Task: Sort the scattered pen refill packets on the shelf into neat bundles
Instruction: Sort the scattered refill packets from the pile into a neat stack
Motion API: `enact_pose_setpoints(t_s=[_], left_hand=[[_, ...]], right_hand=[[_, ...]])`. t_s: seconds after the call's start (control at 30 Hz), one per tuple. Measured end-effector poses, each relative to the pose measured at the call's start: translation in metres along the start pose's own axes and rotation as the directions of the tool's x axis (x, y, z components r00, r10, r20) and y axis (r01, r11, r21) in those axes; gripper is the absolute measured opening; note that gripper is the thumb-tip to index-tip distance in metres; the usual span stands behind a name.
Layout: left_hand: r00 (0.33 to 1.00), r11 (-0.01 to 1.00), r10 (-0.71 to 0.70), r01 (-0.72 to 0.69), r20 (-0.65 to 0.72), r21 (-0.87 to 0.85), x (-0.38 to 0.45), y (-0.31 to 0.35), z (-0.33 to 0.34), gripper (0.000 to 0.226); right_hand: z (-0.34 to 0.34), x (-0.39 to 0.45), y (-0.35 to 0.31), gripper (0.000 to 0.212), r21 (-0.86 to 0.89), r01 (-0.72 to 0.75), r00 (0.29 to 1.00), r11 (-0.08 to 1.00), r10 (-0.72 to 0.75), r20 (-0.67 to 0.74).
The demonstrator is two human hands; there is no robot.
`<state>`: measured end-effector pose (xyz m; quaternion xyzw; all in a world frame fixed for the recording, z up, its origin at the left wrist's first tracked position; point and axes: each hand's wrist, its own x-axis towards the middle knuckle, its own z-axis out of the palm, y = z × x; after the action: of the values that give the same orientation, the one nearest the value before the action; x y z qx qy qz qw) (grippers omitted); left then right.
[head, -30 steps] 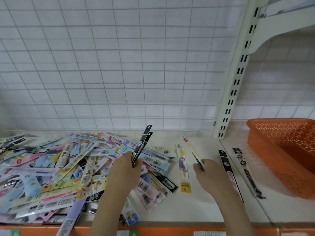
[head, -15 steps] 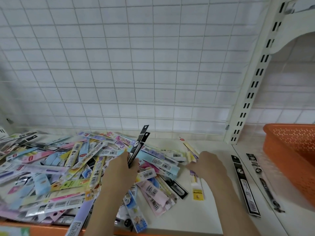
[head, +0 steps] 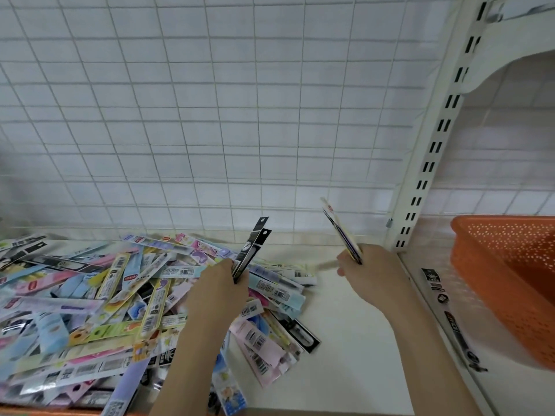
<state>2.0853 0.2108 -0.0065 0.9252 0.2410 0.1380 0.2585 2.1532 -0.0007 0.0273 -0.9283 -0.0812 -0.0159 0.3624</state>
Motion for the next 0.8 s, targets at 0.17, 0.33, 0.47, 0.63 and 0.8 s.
enact_pose_setpoints(t_s=[0.17,0.33,0.47,0.63,0.8], left_hand=[[0.997,0.976,-0.071,0.066,0.014,0.208,0.014,0.018,0.011,0.043],[0.993,0.947,-0.108,0.09,0.041,0.309,0.019,0.034,0.02,0.075],[0.987,0.93,-0.149,0.117,0.066,0.349,0.022,0.039,0.024,0.073],[0.976,0.966,-0.185,0.158,0.119,0.204,0.022,0.042,0.017,0.062],[0.981,0.98,-0.158,0.17,0.115,-0.107,0.011,0.038,0.002,0.054]], right_hand=[[-0.007,-0.008,0.008,0.029,-0.01,0.046,0.999,0.999,-0.046,-0.025],[-0.003,-0.012,0.02,0.029,0.026,0.022,0.997,0.999,-0.02,-0.068],[0.0,-0.014,0.024,0.025,0.034,0.002,0.999,0.999,0.0,-0.052],[0.006,-0.016,0.027,0.022,0.037,0.015,1.0,0.999,-0.015,-0.012],[0.006,-0.019,0.028,0.019,0.037,0.028,1.0,0.999,-0.028,0.012]])
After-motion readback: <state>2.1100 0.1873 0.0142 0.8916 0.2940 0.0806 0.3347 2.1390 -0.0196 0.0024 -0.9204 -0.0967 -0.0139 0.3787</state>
